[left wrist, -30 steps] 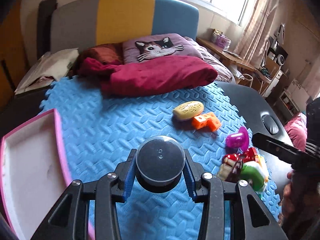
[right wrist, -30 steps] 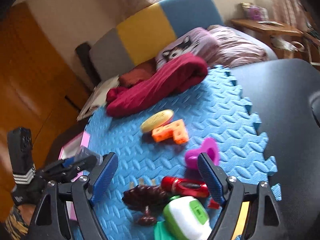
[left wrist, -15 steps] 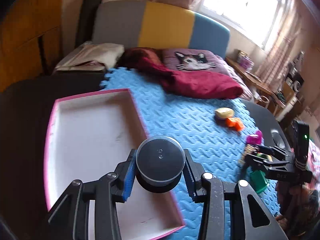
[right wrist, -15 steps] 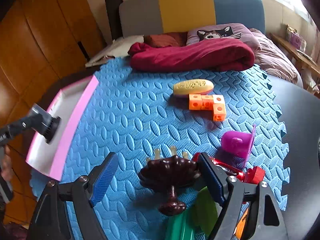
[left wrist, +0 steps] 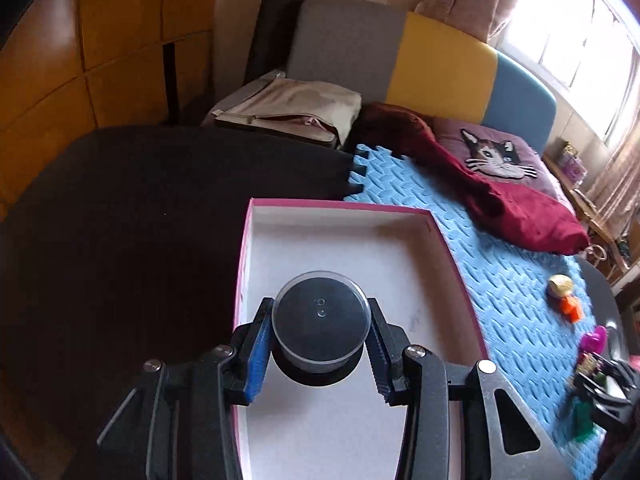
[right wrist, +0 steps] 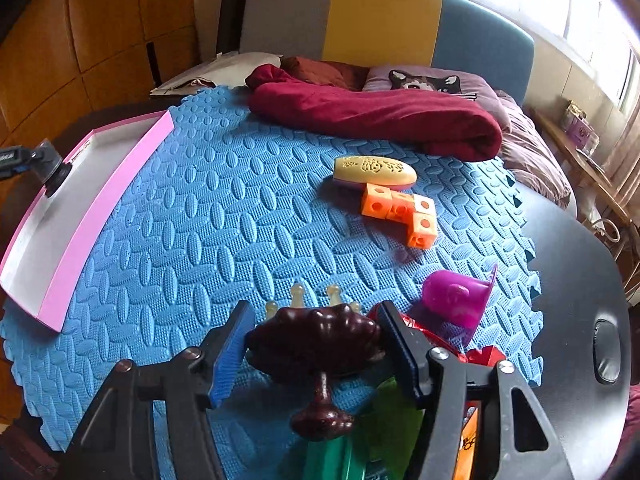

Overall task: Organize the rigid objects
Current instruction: 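Carry the cylinder into the white tray and open the left gripper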

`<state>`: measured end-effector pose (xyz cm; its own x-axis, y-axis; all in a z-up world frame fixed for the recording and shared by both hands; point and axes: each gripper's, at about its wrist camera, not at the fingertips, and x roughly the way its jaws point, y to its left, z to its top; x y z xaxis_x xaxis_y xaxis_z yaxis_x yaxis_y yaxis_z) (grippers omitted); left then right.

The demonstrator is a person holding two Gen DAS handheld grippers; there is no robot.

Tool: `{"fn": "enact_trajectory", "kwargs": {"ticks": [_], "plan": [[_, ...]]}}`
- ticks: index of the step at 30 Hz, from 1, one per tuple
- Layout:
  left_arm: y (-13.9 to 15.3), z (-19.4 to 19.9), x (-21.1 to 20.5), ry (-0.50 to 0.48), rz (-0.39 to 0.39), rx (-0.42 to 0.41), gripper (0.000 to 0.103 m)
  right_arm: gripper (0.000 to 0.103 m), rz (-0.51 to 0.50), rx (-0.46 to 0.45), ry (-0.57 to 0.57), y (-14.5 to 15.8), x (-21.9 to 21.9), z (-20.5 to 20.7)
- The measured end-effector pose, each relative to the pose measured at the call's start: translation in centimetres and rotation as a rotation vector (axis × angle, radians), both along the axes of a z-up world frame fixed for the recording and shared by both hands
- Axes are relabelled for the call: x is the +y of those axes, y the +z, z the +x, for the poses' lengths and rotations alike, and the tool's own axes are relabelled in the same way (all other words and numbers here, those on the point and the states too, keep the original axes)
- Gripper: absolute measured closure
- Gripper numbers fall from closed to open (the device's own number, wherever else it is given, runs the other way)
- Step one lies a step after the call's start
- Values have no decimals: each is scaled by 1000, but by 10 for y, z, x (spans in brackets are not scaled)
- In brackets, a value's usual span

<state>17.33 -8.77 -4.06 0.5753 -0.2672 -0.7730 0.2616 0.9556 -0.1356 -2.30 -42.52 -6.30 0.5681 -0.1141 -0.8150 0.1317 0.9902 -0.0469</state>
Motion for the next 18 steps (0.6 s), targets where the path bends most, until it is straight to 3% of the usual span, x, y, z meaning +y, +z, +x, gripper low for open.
{"fn": "enact_trajectory", "kwargs": {"ticks": [4,8,18], "plan": [[-6,17,-6,28,34,-3,55,39,-11,3,-1,-1,1,0],[3,7,-5,56,37,-57,27,39,-6,1,-3,0,0,1],[17,-45,12,94,53,-93,26,39,-11,0,-4,-1,1,1]]}}
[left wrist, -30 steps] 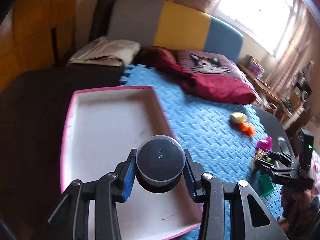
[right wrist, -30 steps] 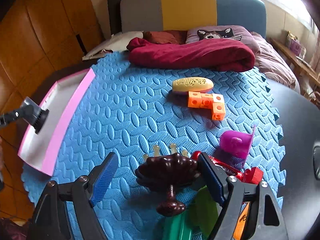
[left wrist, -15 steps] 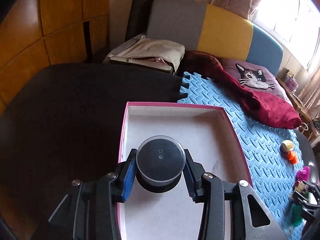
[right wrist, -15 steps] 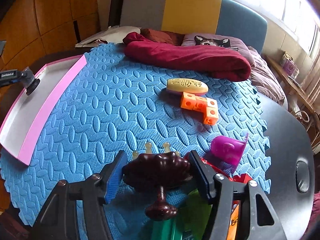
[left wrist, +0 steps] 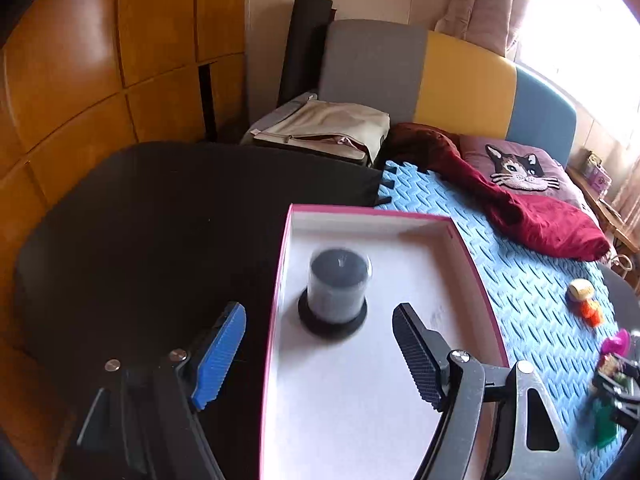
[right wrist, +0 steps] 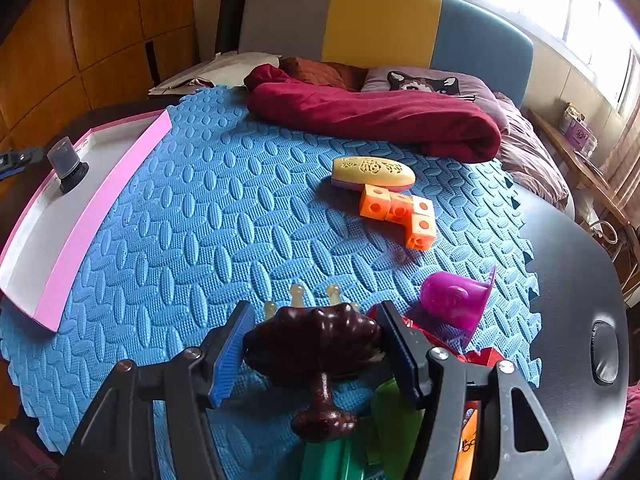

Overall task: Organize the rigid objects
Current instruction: 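Carry the cylinder into the white tray and open the left gripper, then grasp the brown candle-holder stand with the right gripper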

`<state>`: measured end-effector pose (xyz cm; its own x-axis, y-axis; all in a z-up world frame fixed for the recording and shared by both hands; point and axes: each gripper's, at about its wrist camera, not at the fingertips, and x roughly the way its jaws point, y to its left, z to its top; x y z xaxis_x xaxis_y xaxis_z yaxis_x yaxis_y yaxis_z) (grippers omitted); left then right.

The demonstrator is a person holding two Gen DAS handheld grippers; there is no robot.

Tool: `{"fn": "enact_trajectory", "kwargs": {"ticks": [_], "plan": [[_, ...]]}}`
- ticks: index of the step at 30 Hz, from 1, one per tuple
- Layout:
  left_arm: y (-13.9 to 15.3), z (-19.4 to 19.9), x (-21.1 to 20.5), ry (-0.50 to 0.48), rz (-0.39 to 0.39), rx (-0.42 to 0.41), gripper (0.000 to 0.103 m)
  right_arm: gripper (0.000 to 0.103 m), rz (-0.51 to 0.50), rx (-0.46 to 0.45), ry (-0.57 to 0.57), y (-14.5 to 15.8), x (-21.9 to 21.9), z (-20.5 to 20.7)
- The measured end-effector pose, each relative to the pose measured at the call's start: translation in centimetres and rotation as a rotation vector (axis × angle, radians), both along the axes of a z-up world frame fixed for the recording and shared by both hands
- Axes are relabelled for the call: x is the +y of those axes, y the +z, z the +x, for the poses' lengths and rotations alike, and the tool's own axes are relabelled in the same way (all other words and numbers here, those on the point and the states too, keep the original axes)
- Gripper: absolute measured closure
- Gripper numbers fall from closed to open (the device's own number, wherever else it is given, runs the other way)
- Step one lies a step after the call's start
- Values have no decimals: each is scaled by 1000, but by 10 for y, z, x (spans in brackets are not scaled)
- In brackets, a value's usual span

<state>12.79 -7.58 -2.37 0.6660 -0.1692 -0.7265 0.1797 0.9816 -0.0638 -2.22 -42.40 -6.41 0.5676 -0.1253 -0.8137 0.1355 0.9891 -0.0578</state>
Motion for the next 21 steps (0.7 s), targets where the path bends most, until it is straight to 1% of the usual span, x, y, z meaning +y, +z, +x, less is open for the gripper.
{"fn": "enact_trajectory", "kwargs": {"ticks": [5,9,12,16,21], "plan": [[5,-35,3,-3,17,-17,26,39,-22,2,-1,-1,2,0],[4,-54,6,-12,15,1,26,39,-33,-2,-3,-2,3,0],[3,-63,9,-11,13,12,26,39,-44,-5,-4,-2,4,0],[2,-76,15,0,27,3,26,40,-56,-10,-5,-2,5,0],[1,-82,26,13,28,6,26,40,-66,-17,-9,-2,6,0]]}}
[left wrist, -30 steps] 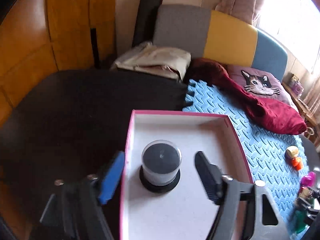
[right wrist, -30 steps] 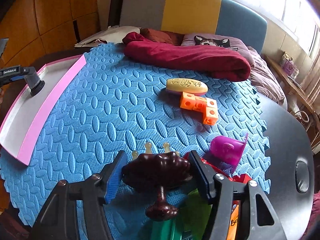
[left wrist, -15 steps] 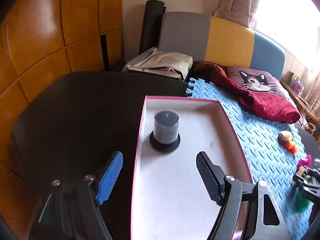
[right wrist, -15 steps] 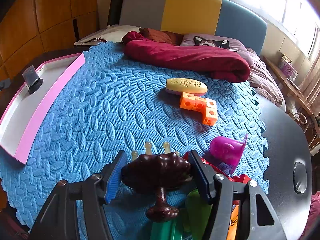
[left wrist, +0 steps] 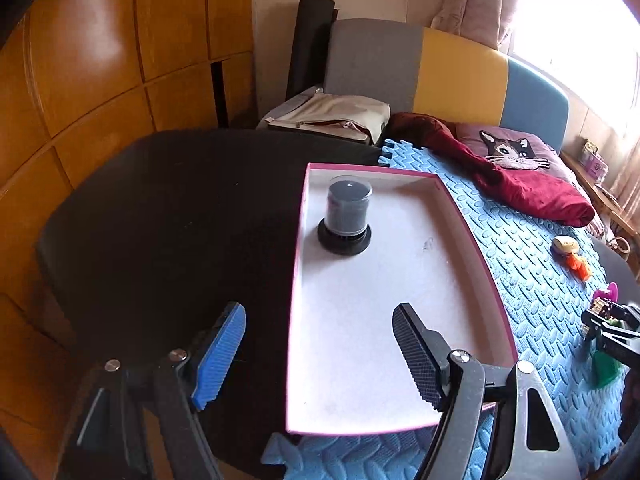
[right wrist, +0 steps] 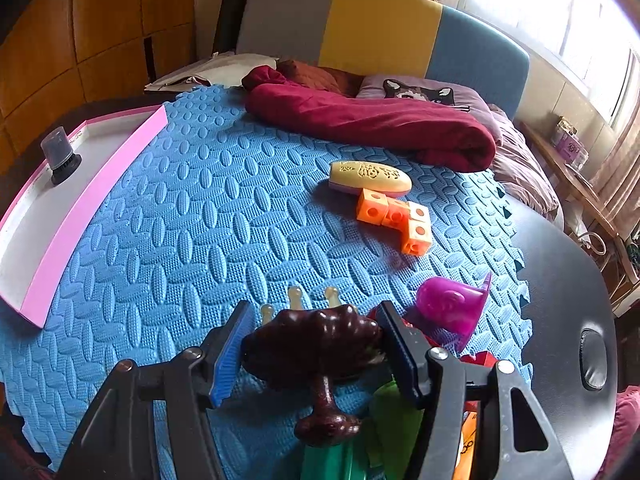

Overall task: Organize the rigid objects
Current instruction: 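Grasp the brown candle-holder stand with the right gripper, then carry the brown stand into the tray beside the cylinder and release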

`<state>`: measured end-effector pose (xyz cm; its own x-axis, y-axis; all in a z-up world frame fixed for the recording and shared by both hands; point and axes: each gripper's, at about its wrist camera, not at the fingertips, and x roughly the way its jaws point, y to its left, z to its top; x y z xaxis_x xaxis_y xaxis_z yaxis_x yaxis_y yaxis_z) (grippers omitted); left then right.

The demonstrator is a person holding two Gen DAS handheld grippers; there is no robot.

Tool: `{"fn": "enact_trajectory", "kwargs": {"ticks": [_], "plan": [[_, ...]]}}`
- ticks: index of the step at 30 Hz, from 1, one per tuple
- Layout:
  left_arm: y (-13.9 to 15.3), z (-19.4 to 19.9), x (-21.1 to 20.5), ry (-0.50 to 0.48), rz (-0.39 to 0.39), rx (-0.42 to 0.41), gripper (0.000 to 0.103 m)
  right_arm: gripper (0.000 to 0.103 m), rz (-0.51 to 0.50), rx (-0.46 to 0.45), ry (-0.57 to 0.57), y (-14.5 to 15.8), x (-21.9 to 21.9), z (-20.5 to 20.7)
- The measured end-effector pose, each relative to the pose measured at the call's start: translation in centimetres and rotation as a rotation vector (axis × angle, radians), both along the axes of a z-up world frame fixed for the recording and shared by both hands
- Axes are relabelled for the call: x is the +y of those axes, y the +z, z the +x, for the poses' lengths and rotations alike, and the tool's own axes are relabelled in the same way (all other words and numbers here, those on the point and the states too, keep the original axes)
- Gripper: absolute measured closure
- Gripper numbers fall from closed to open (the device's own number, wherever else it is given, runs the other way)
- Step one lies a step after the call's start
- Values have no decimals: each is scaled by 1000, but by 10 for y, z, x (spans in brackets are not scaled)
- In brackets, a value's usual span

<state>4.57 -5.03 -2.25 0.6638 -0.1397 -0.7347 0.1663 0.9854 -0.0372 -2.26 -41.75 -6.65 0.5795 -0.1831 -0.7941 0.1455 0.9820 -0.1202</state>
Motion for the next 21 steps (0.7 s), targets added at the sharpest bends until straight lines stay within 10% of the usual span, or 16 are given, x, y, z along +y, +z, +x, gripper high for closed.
{"fn": "enact_trajectory", "kwargs": {"ticks": [11,21], "plan": [[-2,-9,20,22,-14,1,26,40,29,-11,-36,9,6,6],[-10,-19,33,20,-17,10,26,40,184,-106,163,54,94,54]]}}
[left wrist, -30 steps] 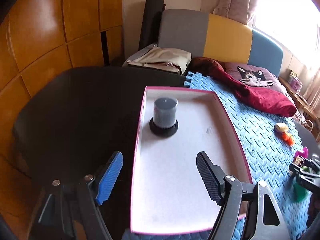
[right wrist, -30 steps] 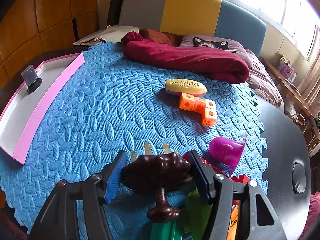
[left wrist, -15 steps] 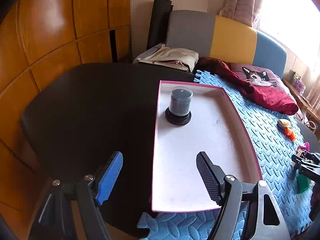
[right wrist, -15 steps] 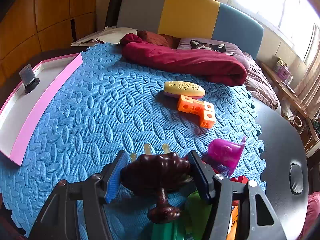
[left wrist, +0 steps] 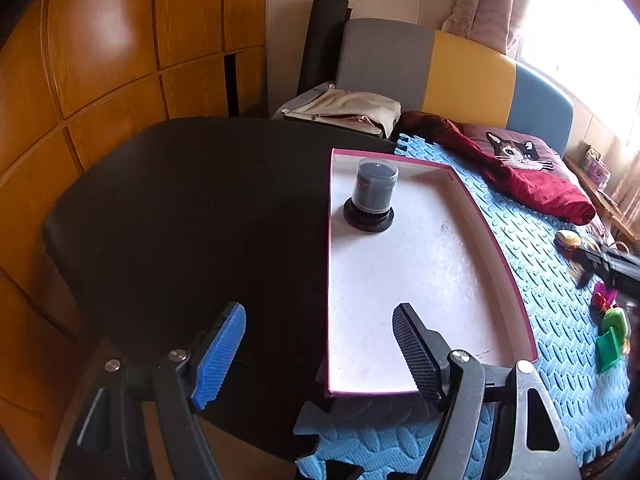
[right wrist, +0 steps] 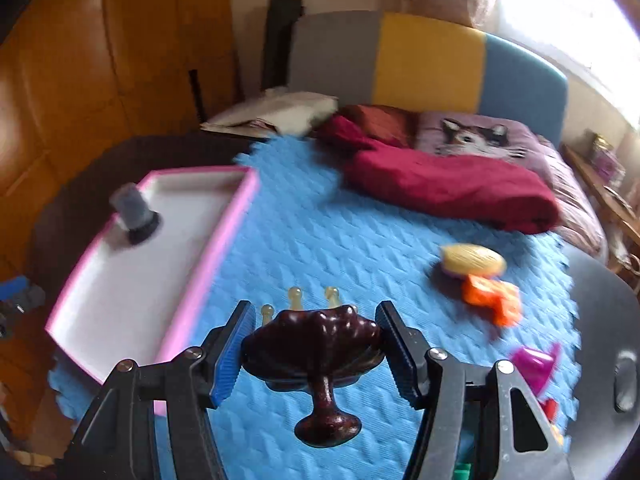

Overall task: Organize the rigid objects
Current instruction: 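Carry the brown stand into the tray beside the cylinder and release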

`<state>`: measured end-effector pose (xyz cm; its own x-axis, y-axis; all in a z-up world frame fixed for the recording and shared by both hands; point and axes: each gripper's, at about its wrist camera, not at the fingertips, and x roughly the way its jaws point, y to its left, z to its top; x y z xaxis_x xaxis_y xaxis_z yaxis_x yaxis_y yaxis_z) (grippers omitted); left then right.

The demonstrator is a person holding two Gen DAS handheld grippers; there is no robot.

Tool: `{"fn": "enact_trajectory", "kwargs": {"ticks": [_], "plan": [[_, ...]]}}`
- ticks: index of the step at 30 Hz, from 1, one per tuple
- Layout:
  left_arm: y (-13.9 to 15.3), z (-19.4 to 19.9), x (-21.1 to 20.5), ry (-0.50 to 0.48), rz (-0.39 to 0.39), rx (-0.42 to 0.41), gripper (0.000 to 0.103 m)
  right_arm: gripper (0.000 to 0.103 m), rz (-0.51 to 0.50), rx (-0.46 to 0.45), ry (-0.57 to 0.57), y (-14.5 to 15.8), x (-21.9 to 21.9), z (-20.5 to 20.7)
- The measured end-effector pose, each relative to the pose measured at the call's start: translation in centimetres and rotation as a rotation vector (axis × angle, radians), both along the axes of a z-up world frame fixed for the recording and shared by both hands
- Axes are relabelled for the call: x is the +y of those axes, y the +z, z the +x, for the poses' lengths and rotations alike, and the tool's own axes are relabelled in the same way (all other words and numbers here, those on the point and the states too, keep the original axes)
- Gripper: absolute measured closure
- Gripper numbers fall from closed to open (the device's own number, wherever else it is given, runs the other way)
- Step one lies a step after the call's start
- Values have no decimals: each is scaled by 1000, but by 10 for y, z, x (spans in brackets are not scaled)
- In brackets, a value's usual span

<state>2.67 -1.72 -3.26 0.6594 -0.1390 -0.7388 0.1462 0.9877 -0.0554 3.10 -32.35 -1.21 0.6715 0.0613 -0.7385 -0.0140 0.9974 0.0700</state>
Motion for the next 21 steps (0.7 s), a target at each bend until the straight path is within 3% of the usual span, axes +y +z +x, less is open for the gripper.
{"fn": "enact_trajectory", "kwargs": {"ticks": [8,12,16,18,21], "plan": [[-3,-2,10,12,-8,-14,26,40,157,-7,128,19,78,75],[-7,-1,13,17,-10,-9,26,40,150,18,91,-1,97,128],[-10,2,18,27,-25,5,26,40,118,170,44,-42,102,170],[-12,4,20,30,-21,9,26,39,132,205,27,-54,98,176],[-16,8,22,41,-17,18,26,38,187,168,20,-46,85,166]]}}
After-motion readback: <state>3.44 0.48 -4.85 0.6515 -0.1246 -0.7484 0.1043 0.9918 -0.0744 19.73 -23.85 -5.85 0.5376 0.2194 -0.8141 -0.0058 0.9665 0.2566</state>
